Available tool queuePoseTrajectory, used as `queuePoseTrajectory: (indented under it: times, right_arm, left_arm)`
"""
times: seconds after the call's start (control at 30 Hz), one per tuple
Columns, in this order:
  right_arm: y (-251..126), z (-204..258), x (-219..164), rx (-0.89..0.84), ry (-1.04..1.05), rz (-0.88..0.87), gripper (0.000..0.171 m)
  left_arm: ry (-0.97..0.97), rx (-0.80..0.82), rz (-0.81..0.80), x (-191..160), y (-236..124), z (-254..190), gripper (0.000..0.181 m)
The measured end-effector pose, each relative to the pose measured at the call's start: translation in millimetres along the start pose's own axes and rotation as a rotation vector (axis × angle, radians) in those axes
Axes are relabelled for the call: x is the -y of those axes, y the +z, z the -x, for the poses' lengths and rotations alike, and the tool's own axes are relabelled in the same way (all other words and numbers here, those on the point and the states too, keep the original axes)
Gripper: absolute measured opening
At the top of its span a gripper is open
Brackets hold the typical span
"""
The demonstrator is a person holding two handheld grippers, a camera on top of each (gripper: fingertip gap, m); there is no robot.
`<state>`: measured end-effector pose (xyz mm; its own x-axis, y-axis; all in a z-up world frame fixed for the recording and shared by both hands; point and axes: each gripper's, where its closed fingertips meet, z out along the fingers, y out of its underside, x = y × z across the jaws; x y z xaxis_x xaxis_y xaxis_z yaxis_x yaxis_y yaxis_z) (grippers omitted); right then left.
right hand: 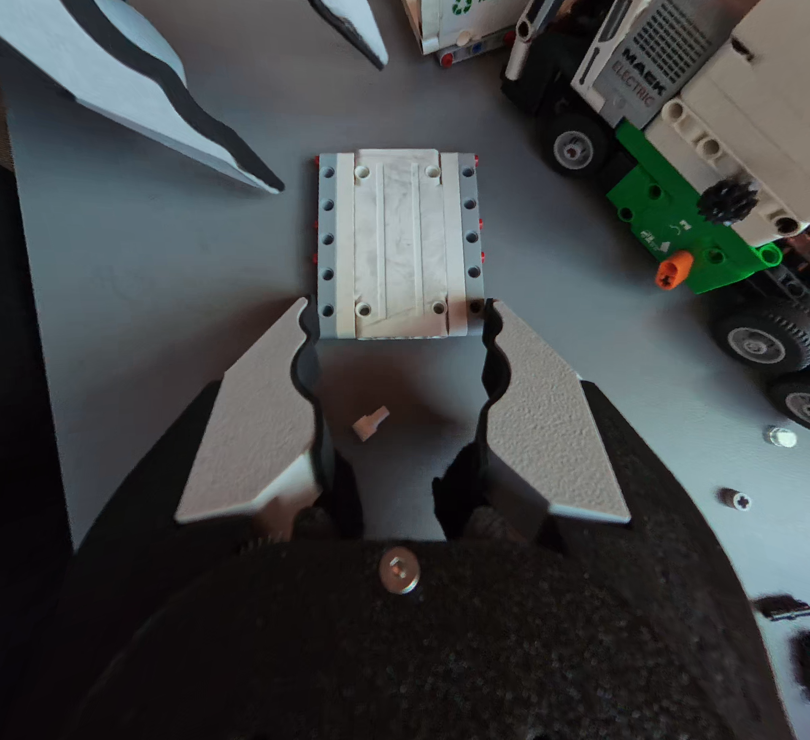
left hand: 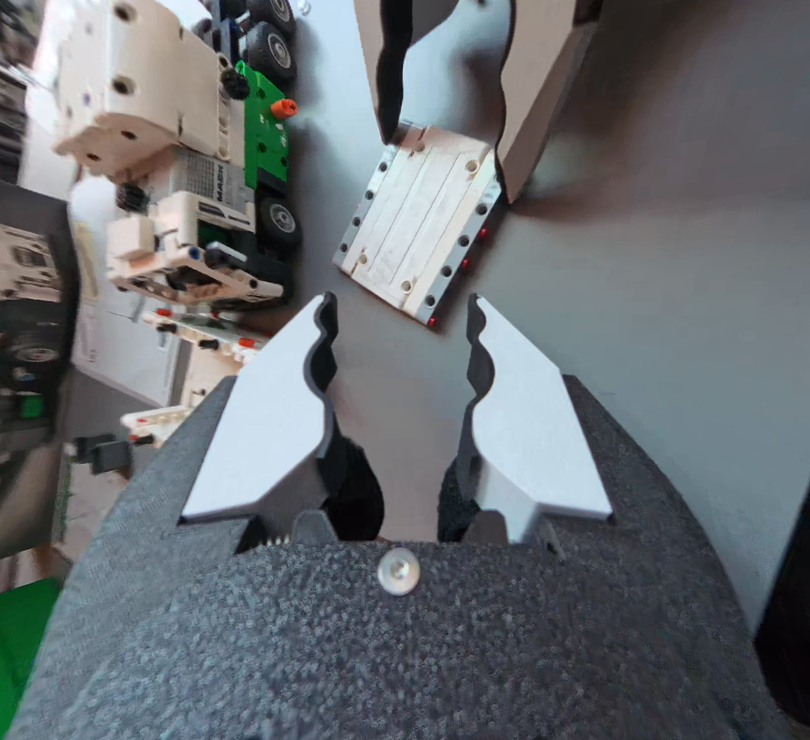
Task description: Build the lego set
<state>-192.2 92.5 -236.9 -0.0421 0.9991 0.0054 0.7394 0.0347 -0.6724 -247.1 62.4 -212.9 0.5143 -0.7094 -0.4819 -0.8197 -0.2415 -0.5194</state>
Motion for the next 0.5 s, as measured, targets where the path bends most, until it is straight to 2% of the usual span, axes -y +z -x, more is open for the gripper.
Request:
queuePoseTrajectory:
  times: [0.1,0.3,0.37,0.43,0.47,0.5]
  right_arm:
    - [-2.7,5.4,2.5,0.067,0.098,0.032,0.074]
    - [-12.8,16.5,16.6,0.203,0.268,-0.003,0.074]
    - [-17.5,21.5,23.6,0.24,0.287,-0.029,0.074]
    - [-22.6,26.1,30.7,0.255,0.284,-0.058,0.073]
    - [-27.8,27.9,32.9,0.261,0.252,-0.083,0.059]
    - [-36.6,30.6,38.5,0.28,0.223,-0.142,0.06]
  left_arm:
    - [0.178,0.069,-0.012,7.6,2.3,-8.9,0.058]
    - [0.314,0.13,-0.029,29.6,12.7,-17.1,0.055]
    - [0.325,0.147,-0.054,41.2,18.4,-18.9,0.045]
    - [0.335,0.185,-0.051,45.8,23.1,-16.7,0.02]
    - [0.341,0.208,-0.057,46.8,23.0,-14.6,0.007]
    - [0.331,0.228,-0.077,47.7,21.1,-11.6,0.005]
